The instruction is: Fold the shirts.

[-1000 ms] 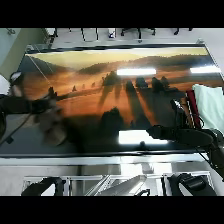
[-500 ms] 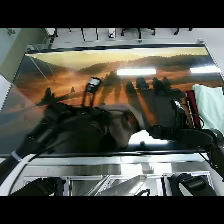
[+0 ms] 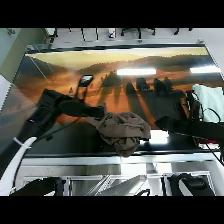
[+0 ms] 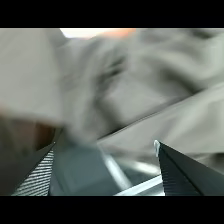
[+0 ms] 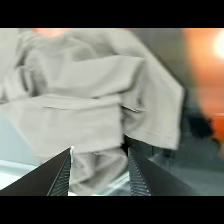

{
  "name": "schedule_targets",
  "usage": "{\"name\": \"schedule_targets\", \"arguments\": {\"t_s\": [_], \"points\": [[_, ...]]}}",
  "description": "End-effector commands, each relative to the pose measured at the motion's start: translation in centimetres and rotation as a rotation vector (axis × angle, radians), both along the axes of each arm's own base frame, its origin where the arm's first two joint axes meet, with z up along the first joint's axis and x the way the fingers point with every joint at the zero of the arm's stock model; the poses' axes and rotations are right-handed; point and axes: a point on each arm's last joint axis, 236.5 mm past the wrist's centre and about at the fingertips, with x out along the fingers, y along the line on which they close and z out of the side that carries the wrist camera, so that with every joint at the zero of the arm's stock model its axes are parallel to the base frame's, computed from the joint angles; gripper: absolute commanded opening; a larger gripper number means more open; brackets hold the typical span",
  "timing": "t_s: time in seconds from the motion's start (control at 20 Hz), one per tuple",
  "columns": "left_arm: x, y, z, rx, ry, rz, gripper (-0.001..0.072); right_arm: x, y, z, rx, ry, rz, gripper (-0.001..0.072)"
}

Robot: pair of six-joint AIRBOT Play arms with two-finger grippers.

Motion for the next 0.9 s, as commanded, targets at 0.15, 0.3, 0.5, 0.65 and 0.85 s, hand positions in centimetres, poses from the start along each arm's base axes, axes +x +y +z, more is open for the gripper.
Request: {"name": "schedule_targets", "arguments": {"t_s": [0.15, 0.3, 0.5, 0.65, 0.85], "points": [[-3.7, 8.1, -8.9, -0.15, 0.104, 0.297, 0.07, -2.4, 1.0, -5.2, 0.08, 0.158, 0.015, 0.0404], [-3.4, 8.1, -11.8, -0.254, 0.101, 0.399, 0.07, -2.1, 4.0, -7.8, 0.129, 0.224, 0.057, 0.0404], [-2.0, 6.8, -14.3, -0.229, 0.141, 0.393, 0.07, -1.2, 7.9, -10.6, 0.15, 0.279, 0.111, 0.0385], [0.8, 4.7, -14.4, -0.229, 0.132, 0.356, 0.0699, -0.1, 9.2, -11.6, 0.14, 0.314, 0.136, 0.0385], [3.1, 2.3, -15.1, -0.217, 0.141, 0.306, 0.0698, 2.2, 9.9, -11.1, 0.144, 0.299, 0.141, 0.0358]]}}
